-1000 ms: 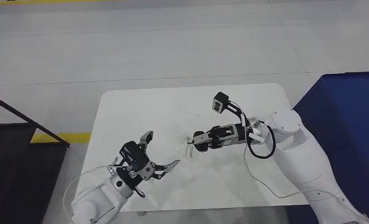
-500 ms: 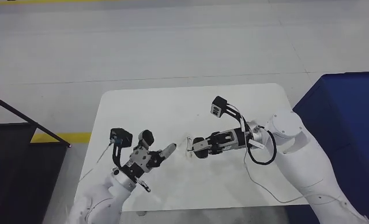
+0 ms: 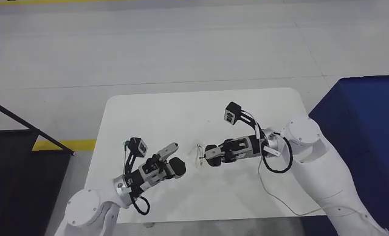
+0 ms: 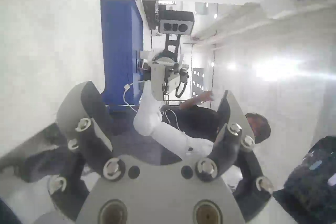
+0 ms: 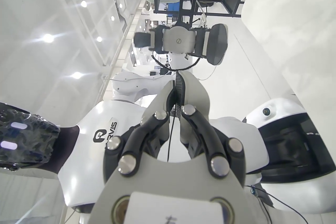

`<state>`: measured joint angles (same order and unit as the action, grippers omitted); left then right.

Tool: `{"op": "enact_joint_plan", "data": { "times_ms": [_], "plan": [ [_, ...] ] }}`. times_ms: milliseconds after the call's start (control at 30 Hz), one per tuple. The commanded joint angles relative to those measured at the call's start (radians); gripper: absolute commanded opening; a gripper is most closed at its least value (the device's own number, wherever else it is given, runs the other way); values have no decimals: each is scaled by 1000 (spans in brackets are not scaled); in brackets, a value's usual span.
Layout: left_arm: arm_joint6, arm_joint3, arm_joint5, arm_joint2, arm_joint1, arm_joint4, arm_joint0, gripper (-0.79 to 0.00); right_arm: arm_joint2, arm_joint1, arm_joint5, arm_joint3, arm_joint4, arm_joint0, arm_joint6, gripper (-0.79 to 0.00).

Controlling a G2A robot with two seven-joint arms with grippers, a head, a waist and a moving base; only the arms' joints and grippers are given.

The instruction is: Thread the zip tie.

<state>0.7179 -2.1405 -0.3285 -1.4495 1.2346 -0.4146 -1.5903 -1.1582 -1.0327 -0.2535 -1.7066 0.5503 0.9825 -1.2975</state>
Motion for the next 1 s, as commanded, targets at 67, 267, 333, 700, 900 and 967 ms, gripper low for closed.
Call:
{"op": "enact_joint_plan", "data": {
  "times_ms": [67,267,333,700,900,967],
  "plan": [
    [17,3,-72,39,-3,59,22,-114,7,3,-13,-1,-28,-6,3,-785],
    [22,-5,-88,55,-8,45,31,-459,31,2,-12,2,-44,-12,20,-785],
    [17,-6,-82,55,-9,40,31,-465,38,2,-14,7,-46,-18,23,-785],
    [-84,36,-73,20,-14,-6,35,0,3,7,43,-16,39,-22,-32,-785],
    [-88,151,-155,66,-14,-39,95,0,-61,9,81,-81,155,-37,-28,-785],
    [-93,174,-155,101,-14,-13,108,0,-63,8,68,-126,165,-53,-5,-785]
  ]
}}
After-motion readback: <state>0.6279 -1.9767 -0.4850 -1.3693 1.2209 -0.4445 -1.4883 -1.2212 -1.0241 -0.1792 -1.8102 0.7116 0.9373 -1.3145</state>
